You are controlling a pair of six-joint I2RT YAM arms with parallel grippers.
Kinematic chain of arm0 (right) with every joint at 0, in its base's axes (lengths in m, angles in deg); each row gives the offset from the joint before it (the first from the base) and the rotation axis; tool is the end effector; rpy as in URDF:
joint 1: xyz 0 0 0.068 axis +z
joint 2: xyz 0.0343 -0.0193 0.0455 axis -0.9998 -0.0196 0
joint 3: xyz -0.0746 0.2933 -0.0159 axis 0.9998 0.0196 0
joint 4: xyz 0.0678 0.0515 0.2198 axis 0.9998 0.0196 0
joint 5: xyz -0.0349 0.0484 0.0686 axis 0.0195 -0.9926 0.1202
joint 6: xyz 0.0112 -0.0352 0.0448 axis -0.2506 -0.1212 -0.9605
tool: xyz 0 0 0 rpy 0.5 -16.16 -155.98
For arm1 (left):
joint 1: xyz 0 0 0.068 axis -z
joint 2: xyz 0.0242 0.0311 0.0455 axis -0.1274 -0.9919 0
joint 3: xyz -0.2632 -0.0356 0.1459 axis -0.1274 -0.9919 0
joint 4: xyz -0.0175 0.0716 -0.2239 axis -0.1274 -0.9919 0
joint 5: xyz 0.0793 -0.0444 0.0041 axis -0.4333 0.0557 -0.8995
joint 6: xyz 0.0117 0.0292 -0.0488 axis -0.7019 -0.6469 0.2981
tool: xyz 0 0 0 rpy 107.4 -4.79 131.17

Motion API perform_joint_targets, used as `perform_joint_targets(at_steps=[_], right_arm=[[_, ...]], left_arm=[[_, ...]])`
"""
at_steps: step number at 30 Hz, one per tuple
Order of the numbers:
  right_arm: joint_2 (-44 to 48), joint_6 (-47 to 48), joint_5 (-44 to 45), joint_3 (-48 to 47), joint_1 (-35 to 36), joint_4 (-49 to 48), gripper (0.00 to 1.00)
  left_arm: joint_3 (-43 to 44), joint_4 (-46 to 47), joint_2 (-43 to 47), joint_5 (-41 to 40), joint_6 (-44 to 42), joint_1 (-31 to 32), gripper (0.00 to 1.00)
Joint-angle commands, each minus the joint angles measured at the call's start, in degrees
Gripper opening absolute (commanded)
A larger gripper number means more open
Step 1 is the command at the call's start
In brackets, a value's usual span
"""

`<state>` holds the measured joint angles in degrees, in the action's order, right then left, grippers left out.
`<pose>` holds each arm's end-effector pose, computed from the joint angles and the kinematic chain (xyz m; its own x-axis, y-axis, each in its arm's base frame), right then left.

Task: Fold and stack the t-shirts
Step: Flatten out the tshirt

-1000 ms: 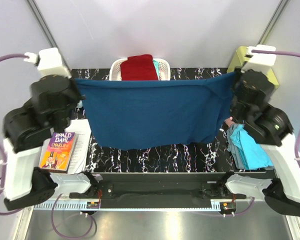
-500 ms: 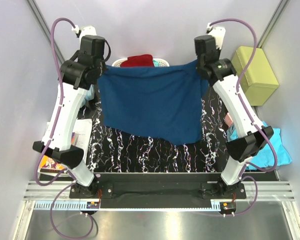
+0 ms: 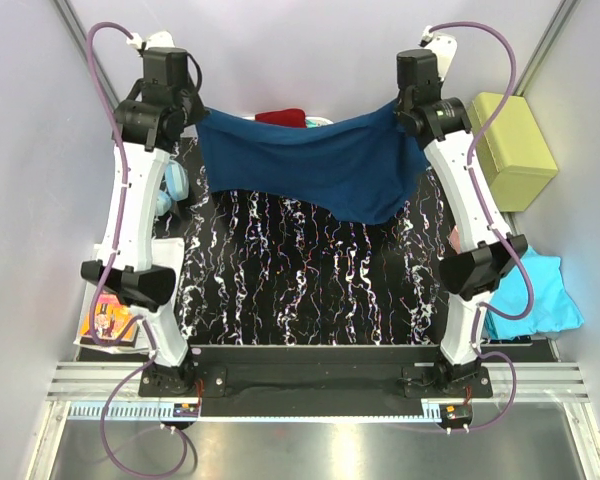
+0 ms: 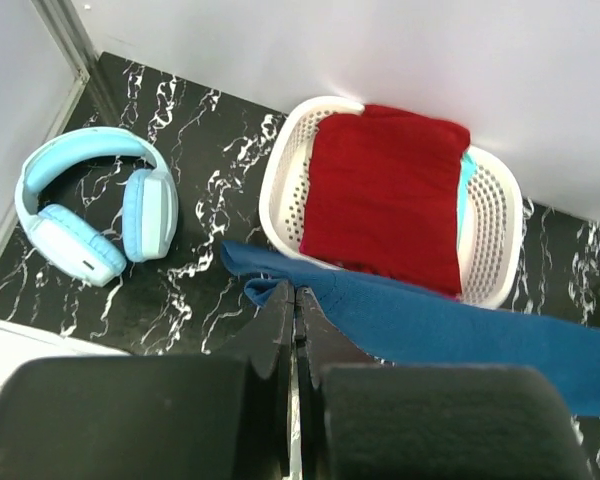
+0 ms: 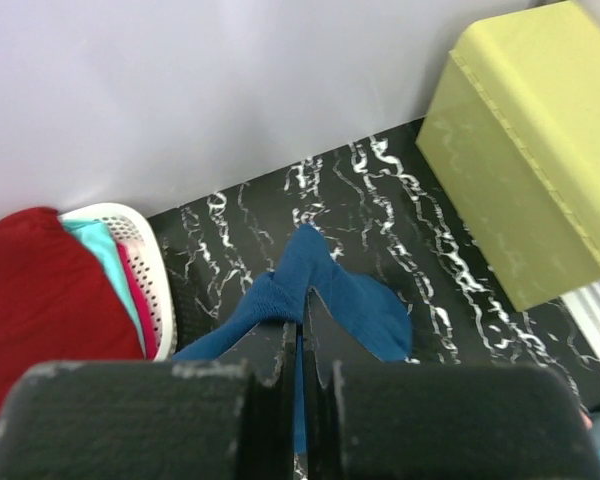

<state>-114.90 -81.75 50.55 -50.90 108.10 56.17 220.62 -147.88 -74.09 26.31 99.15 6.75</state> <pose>0.3896 0.1100 0.4864 -0.2941 0.1282 -0.9471 0.3334 0.9425 0.0240 0.3296 -0.0675 0.5207 -0.3760 -0.2932 -0.8790 -0.2489 0.9457 -0.2090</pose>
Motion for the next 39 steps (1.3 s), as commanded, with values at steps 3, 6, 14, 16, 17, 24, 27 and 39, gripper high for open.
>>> perform_joint_targets(at_steps=[3, 6, 14, 16, 17, 24, 27, 39], right_arm=[[-1.4, -0.8, -3.7, -6.8, 0.4, -1.8, 0.0], [-0.1, 0.3, -3.2, -7.9, 1.2, -2.7, 0.0], [4.6, 7.1, 4.7, -8.8, 7.9, -6.2, 0.0], [5.6, 9.8, 7.5, -8.7, 9.9, -7.6, 0.0], [5.9, 10.8, 8.3, -8.9, 10.9, -8.3, 0.0], [7.8, 17.0, 13.7, -14.1, 18.4, -13.5, 0.0], [9.1, 17.2, 14.8, -12.6, 19.0, -13.0, 0.0], [11.4, 4.8, 5.3, -2.8, 13.9, -7.6, 0.0]], left_arm=[[9.6, 3.8, -5.3, 6.4, 2.8, -2.3, 0.0], [11.2, 4.5, -5.4, 7.6, 2.9, -2.4, 0.0], [11.9, 5.4, 1.2, 8.9, 3.7, -3.0, 0.0], [11.7, 5.5, 3.1, 9.4, 3.8, -3.0, 0.0], [11.5, 5.6, 3.6, 9.7, 3.9, -3.0, 0.0], [9.3, 5.2, 8.8, 5.5, 1.0, 3.2, 0.0], [2.8, 4.8, 11.1, 2.7, -0.6, 3.8, 0.0], [-21.2, 5.7, 15.1, -16.9, -12.3, 7.0, 0.0]])
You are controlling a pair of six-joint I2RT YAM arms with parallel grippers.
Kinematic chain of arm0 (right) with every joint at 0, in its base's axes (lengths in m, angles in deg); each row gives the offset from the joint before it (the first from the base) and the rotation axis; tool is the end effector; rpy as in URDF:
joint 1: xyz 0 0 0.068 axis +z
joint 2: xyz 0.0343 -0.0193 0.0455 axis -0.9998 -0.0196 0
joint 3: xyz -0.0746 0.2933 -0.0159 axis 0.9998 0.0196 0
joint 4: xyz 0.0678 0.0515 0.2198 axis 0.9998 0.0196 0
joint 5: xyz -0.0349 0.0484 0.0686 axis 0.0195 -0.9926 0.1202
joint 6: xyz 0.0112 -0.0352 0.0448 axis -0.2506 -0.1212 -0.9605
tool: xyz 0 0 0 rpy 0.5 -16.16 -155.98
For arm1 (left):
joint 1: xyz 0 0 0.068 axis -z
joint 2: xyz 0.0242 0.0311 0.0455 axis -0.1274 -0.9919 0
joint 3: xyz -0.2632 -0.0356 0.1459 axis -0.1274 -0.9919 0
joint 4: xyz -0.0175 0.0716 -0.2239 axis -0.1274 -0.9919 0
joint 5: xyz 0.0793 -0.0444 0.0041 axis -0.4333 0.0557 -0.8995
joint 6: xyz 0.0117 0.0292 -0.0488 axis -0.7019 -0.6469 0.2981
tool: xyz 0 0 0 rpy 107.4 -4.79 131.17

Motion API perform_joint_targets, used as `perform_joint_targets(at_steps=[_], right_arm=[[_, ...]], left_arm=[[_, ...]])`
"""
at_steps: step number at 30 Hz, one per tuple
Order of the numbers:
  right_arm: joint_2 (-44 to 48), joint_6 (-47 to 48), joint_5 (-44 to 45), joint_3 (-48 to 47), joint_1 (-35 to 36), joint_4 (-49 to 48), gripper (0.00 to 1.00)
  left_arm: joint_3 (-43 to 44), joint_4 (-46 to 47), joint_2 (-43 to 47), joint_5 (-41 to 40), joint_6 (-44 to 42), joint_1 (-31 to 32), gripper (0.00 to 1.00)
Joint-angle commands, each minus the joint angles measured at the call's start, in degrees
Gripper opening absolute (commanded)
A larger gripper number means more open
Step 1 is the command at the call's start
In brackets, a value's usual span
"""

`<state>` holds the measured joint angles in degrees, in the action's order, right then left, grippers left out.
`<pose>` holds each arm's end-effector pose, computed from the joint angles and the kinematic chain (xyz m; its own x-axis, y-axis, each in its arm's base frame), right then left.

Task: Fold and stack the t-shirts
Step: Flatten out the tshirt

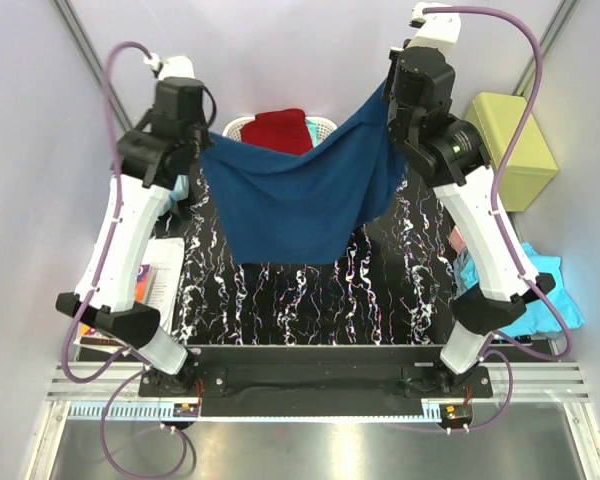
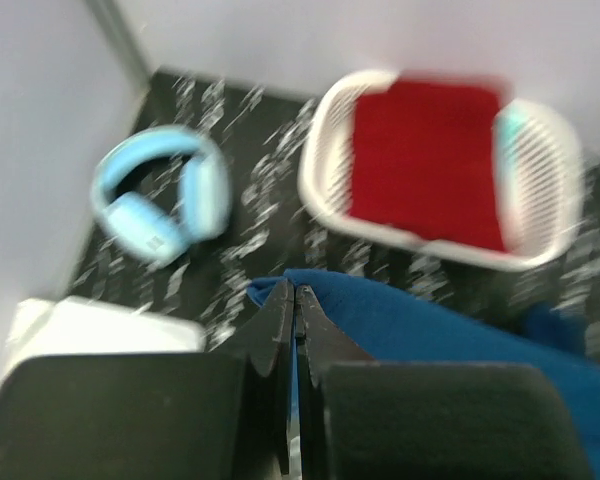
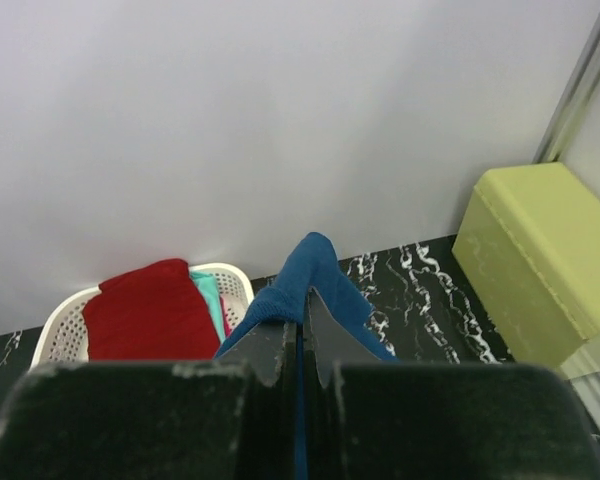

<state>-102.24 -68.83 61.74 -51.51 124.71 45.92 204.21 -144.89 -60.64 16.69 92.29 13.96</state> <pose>0.2673 0.1553 0.5832 0.0127 0.0485 -0.9987 0.1948 0.9796 0.0501 0.2625 -0.0798 0.5228 -0.3779 -0.1210 -0.9179 -0.2234 0.9740 -0.0364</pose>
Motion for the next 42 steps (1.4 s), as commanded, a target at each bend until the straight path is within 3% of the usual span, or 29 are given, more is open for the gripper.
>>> perform_joint_targets(at_steps=[1, 5, 10, 14, 18, 25, 36, 42], right_arm=[[-2.6, -10.2, -7.9, -2.9, -3.1, 3.6, 0.0], [-4.9, -11.8, -10.6, -4.1, -3.8, 4.9, 0.0], [-6.7, -15.8, -16.3, -3.7, -7.7, 6.9, 0.0], [-8.6, -15.0, -16.2, -2.6, -9.0, 6.5, 0.0], [-10.5, -15.0, -15.8, -0.9, -11.9, 5.9, 0.0], [-14.8, -15.1, -16.3, 0.6, -14.7, 5.1, 0.0], [-23.4, -16.1, -19.6, -1.4, -14.5, 5.2, 0.0], [-25.1, -15.7, -17.4, -1.7, -14.3, 5.7, 0.0]], left_arm=[[-5.1, 2.7, 1.1, -7.3, -5.7, -0.2, 0.0], [-5.2, 3.1, -4.5, -12.8, -10.3, 2.8, 0.0], [-14.2, 6.3, -6.8, -18.0, -16.2, 3.6, 0.0], [-14.8, 7.7, -9.0, -17.2, -15.9, 2.7, 0.0], [-10.3, 6.0, -13.8, -12.3, -12.3, -1.1, 0.0], [-3.9, 4.0, -24.6, -5.1, -8.1, -1.8, 0.0], [4.7, 4.3, -32.5, 11.8, -4.6, -3.1, 0.0], [8.3, 5.1, -32.0, 13.5, -4.2, -3.6, 0.0]])
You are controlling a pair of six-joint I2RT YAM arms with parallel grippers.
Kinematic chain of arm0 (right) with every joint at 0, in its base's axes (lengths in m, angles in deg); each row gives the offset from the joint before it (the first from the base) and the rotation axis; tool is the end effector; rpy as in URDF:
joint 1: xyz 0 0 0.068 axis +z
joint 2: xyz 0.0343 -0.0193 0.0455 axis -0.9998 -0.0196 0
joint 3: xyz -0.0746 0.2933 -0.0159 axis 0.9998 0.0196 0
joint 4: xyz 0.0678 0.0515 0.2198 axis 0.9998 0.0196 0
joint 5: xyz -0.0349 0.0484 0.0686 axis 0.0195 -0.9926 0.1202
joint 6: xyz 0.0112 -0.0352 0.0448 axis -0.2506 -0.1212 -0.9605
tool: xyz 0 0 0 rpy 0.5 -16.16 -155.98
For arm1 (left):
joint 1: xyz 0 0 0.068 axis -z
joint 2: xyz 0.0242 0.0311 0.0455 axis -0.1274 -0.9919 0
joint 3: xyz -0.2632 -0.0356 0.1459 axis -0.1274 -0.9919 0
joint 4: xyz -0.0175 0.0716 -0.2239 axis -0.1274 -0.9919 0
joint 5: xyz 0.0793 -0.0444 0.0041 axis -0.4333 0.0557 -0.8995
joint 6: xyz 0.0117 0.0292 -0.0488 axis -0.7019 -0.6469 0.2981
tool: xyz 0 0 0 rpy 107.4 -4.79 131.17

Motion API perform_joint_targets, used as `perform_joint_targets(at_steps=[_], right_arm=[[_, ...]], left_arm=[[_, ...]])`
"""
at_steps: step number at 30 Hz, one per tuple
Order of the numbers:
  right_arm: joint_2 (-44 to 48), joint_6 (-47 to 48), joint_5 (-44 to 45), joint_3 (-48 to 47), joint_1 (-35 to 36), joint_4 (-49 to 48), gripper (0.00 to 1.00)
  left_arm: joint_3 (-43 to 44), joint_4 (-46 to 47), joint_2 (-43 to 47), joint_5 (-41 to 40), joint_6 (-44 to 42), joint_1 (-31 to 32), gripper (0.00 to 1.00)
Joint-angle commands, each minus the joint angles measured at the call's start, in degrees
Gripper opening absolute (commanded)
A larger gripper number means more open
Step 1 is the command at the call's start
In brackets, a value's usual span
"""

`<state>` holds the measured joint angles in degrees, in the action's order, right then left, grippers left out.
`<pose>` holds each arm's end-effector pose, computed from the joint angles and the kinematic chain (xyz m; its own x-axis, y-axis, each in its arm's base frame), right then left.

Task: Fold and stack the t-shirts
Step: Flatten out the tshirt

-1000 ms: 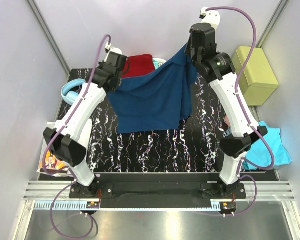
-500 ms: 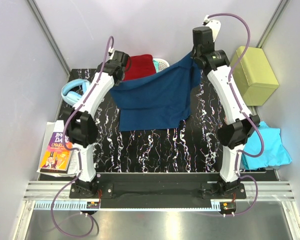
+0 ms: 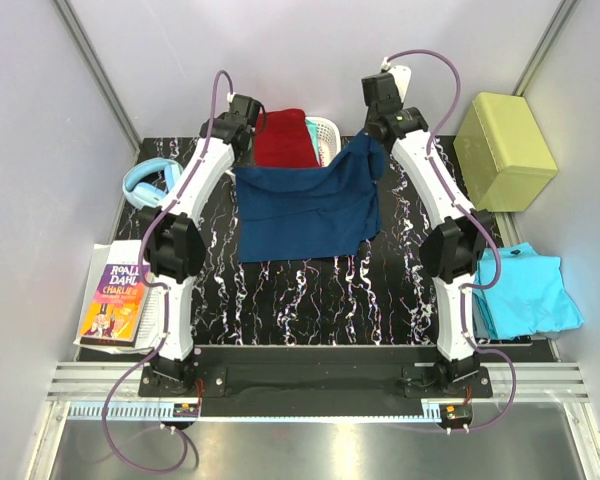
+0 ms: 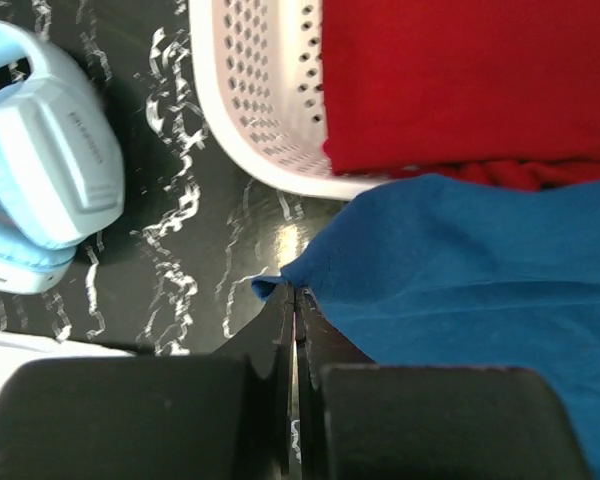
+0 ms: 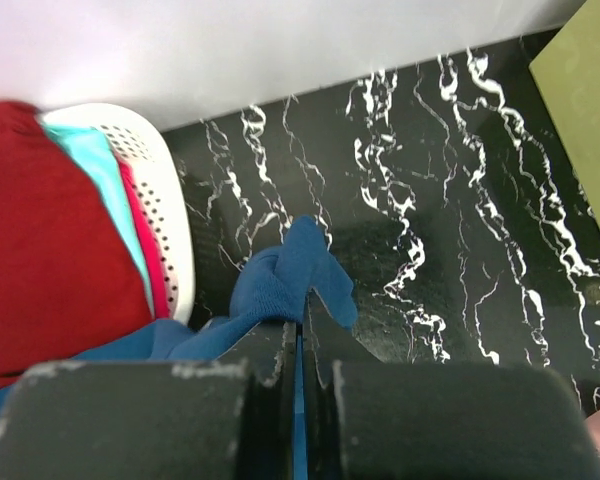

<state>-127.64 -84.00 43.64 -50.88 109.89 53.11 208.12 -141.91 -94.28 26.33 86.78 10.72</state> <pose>0.4575 0.1541 0.3956 -0.4633 0.1094 -0.8795 0.2185 0.9758 0.0062 0.4483 -0.1306 0.3333 -0.7723 0.0585 -0.6326 -0.0601 0.9846 0.1643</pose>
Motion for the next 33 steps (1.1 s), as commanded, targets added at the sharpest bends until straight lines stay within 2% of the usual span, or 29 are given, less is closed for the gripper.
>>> perform_joint_targets(at_steps=[1, 6, 10, 12, 15, 17, 19, 23, 24, 26, 30, 33], right_arm=[[0.4, -0.4, 0.7, -2.6, 0.4, -1.6, 0.0], [0.5, -0.4, 1.5, -6.5, 1.5, -1.2, 0.0], [0.9, -1.5, 1.7, -9.5, 3.2, -0.3, 0.0], [1.5, -2.5, 1.2, -10.1, 3.3, 0.8, 0.0], [2.6, -2.5, 1.2, -10.9, 4.1, 1.4, 0.0], [4.0, -2.1, 1.2, -10.5, 4.6, 1.6, 0.0], [7.1, -1.7, 1.3, -8.8, 4.7, 1.8, 0.0], [15.5, 0.3, 4.7, -5.2, 5.3, 2.0, 0.0], [17.0, 0.7, 4.9, -4.6, 5.3, 1.4, 0.0], [19.2, -0.2, 4.3, -4.8, 5.2, 0.7, 0.0], [18.1, -1.3, 2.2, -16.1, 7.6, 7.0, 0.0], [21.2, -0.2, 5.1, -12.7, 11.9, 8.3, 0.0]], left_arm=[[4.9, 2.5, 2.3, 3.9, 1.6, -0.2, 0.0], [9.1, 2.6, 6.7, 3.4, 3.5, 3.1, 0.0], [13.0, 2.5, 9.0, 3.8, 8.8, 5.9, 0.0], [11.4, 3.8, 12.1, 6.4, 12.6, 6.2, 0.0], [2.1, 13.7, 18.8, 8.7, 18.2, 7.1, 0.0], [4.3, 13.1, 19.7, 7.0, 17.1, 9.3, 0.0], [10.4, 9.6, 19.2, 4.6, 12.7, 11.1, 0.0], [4.9, 10.1, 27.2, -1.5, 12.5, 12.4, 0.0], [3.7, 10.2, 30.5, -5.2, 12.6, 12.4, 0.0], [2.1, 10.3, 32.4, -8.3, 13.5, 12.3, 0.0], [2.4, 9.8, 34.1, -7.3, 15.6, 12.6, 0.0], [-1.2, 9.4, 35.7, -8.5, 14.1, 14.6, 0.0]])
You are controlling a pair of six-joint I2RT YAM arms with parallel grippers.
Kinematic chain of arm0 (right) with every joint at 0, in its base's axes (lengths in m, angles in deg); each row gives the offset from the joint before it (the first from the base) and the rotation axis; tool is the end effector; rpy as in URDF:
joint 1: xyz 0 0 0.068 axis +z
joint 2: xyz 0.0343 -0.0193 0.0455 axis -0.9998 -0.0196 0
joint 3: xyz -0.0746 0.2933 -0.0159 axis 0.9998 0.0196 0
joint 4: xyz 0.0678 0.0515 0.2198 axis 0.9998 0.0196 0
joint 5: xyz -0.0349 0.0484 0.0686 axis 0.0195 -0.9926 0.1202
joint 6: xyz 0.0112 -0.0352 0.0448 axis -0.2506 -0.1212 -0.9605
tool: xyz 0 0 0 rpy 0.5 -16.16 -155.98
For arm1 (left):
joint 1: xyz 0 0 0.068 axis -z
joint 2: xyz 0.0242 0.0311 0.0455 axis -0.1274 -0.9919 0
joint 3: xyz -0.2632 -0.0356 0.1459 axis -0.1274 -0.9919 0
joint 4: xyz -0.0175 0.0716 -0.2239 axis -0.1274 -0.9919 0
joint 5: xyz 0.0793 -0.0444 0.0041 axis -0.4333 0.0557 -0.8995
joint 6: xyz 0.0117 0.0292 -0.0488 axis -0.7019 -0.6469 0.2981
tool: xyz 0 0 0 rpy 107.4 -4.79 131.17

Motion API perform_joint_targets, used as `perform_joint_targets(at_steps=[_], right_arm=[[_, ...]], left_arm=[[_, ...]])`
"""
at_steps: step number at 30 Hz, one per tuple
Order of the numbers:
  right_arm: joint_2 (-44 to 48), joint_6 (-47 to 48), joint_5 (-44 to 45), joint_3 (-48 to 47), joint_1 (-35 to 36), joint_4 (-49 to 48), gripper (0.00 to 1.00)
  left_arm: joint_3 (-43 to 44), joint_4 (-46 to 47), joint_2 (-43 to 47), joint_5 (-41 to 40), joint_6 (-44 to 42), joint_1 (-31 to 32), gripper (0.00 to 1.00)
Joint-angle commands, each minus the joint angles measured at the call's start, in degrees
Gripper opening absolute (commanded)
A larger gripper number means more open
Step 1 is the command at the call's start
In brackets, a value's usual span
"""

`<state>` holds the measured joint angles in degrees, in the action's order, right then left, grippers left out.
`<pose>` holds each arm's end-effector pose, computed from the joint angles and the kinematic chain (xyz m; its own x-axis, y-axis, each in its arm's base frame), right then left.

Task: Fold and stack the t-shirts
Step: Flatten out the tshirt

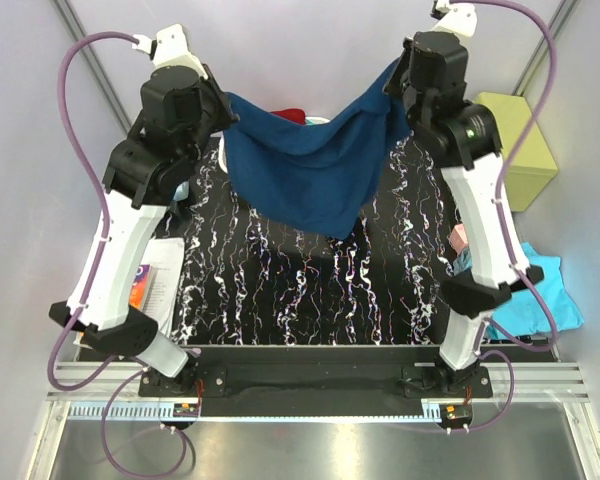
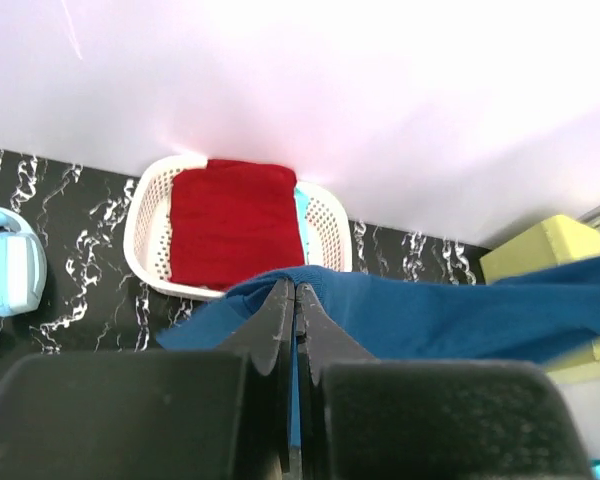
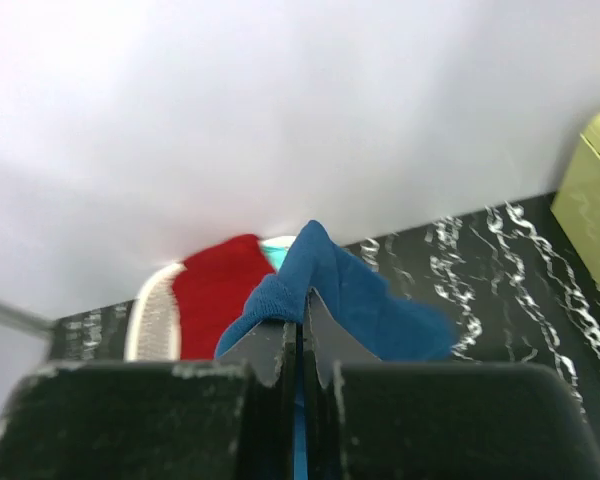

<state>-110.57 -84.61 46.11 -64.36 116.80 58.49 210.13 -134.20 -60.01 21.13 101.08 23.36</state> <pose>0.3115 0.1405 0.5684 -0.0955 0.2552 -0.9622 0.0925 0.9647 0.2467 0.2350 -0.1184 0.5703 -0.1734 -0.3495 -0.9208 0.0166 0.9338 -0.3575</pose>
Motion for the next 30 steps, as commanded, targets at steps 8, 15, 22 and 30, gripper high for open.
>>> perform_joint_targets(at_steps=[8, 15, 22, 30], right_arm=[[20.1, 1.5, 11.1, 27.5, 7.7, 1.0, 0.0], [34.8, 1.1, 11.1, 55.0, 7.6, -4.4, 0.0], [42.5, 1.8, 9.5, 58.7, 7.6, -0.1, 0.0], [46.1, 4.8, 13.0, 52.4, 7.6, 5.9, 0.0]], left_arm=[[-20.3, 1.5, 10.2, -16.6, -10.3, 11.0, 0.0], [-34.0, -6.8, 22.0, -22.1, -7.7, 14.5, 0.0], [-22.3, -22.5, 22.3, -22.4, -3.3, 14.7, 0.0], [-16.5, -30.2, 25.7, -26.4, -5.1, 19.6, 0.0]])
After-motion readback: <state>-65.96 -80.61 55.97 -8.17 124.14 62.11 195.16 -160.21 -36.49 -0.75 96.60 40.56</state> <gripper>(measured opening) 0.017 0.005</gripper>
